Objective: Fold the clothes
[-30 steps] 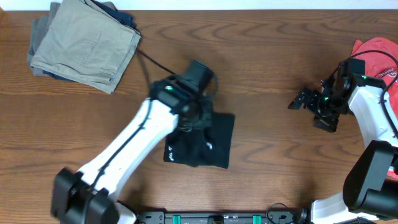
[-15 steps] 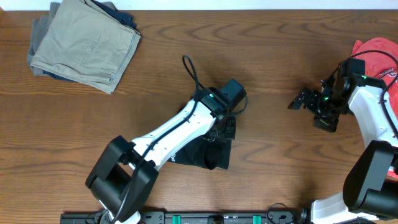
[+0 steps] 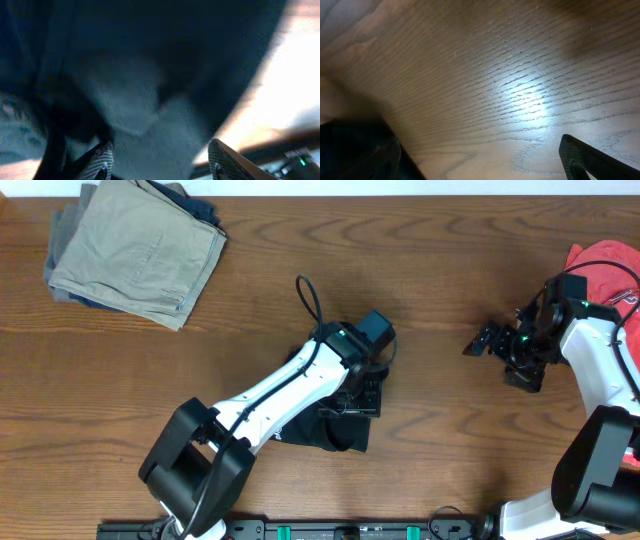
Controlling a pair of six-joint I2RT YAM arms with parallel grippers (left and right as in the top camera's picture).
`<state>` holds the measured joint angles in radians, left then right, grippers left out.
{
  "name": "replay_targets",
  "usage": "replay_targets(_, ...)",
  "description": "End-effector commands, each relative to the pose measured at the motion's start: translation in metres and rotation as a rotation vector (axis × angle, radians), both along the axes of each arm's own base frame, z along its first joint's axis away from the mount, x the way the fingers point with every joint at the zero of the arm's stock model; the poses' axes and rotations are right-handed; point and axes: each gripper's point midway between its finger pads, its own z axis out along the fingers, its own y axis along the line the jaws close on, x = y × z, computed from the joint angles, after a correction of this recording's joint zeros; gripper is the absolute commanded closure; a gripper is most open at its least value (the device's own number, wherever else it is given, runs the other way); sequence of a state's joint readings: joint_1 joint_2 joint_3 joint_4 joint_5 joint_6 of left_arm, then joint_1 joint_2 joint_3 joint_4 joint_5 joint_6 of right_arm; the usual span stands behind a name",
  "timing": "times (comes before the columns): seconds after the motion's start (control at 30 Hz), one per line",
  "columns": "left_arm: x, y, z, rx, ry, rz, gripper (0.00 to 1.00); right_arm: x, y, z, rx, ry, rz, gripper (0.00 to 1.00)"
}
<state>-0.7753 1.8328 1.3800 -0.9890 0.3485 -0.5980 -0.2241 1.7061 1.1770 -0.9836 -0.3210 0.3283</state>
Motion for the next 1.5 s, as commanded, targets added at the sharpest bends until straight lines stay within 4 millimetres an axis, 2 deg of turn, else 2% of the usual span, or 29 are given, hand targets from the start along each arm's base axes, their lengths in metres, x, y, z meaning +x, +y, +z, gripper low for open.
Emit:
replay_targets(0.0, 0.004, -0.012, 0.046, -0.121, -0.078, -0.056, 0.38, 0.005, -0.002, 0.009, -0.009, -0.035, 0.007, 0.01)
replay_targets(0.17, 0.004, -0.008, 0.09, -0.207, -0.192, -0.083, 0.4, 0.005, -0.002, 0.009, -0.009, -0.035, 0.007, 0.01)
replay_targets(0.27, 0.013, 0.009, 0.111, -0.195, -0.287, -0.05, 0.41, 0.005, -0.002, 0.009, -0.009, -0.035, 0.007, 0.01)
replay_targets(0.33, 0.023, 0.03, 0.116, -0.132, -0.348, -0.013, 0.49, 0.005, -0.002, 0.009, -0.009, -0.035, 0.007, 0.01)
replay_targets(0.47, 0.026, 0.072, 0.109, 0.006, -0.33, 0.057, 0.64, 0.005, -0.002, 0.009, -0.009, -0.036, 0.007, 0.01)
replay_targets(0.57, 0.016, 0.093, 0.094, 0.076, -0.249, 0.081, 0.7, 0.005, -0.002, 0.009, -0.009, -0.035, 0.007, 0.01)
replay_targets(0.63, 0.01, 0.1, 0.081, 0.107, -0.207, 0.086, 0.75, 0.005, -0.002, 0.009, -0.009, -0.036, 0.007, 0.01)
replay_targets(0.73, 0.004, 0.097, 0.063, 0.1, -0.16, 0.09, 0.76, 0.005, -0.002, 0.009, -0.009, -0.036, 0.007, 0.01)
replay_targets(0.97, 0.002, 0.058, 0.023, -0.069, -0.074, 0.076, 0.76, 0.005, -0.002, 0.009, -0.009, -0.036, 0.007, 0.01)
replay_targets(1.3, 0.005, 0.028, -0.05, -0.07, 0.035, 0.05, 0.76, 0.005, -0.002, 0.009, -0.009, -0.035, 0.007, 0.01)
replay_targets(1.37, 0.006, 0.019, -0.061, -0.082, 0.042, 0.036, 0.76, 0.005, -0.002, 0.009, -0.009, -0.036, 0.007, 0.01)
replay_targets(1.47, 0.005, 0.007, -0.067, -0.117, 0.044, 0.018, 0.78, 0.005, -0.002, 0.009, -0.009, -0.036, 0.007, 0.01)
